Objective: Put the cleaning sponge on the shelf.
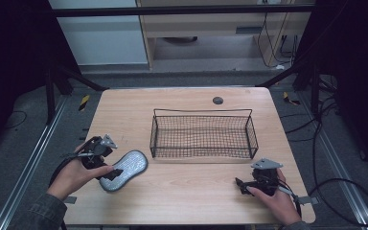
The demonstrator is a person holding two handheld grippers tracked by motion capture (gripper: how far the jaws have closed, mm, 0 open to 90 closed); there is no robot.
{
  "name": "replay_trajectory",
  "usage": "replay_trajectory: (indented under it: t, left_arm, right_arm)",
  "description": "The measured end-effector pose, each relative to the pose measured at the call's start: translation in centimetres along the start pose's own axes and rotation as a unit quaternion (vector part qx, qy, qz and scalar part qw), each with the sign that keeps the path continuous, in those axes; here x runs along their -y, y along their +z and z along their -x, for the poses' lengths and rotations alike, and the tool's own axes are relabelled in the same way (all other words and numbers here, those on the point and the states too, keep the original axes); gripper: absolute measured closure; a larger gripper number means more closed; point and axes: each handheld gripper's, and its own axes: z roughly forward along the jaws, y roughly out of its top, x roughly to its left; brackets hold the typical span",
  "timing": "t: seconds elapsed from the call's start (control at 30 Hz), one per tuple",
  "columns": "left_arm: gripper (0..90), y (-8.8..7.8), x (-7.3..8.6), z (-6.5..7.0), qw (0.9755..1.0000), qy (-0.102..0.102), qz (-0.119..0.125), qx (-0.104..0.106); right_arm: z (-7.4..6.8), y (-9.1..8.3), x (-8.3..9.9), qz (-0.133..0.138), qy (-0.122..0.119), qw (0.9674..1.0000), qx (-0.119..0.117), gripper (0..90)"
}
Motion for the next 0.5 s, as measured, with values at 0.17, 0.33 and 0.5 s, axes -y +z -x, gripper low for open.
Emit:
replay_trajectory:
  t: [0.17,0.33,0.5]
  left_arm:
    - [5.4,0.5,-0.1,0.0,1.0000,0.003,-0.008,0.001]
    - [4.7,1.6,-0.4,0.3,0.9998,0.003,-0.011,0.014]
    - [4.4,3.3,-0.5,0.6,0.9995,0.013,-0.021,0.021]
  right_arm:
    - [0.0,0.0,0.0,0.001,0.001,1.0000,0.002,0.4]
    - [0.0,0.0,0.0,0.001,0.000,1.0000,0.003,0.4]
    - [0.0,0.0,0.0,0.001,-0.001,1.0000,0.000,0.3]
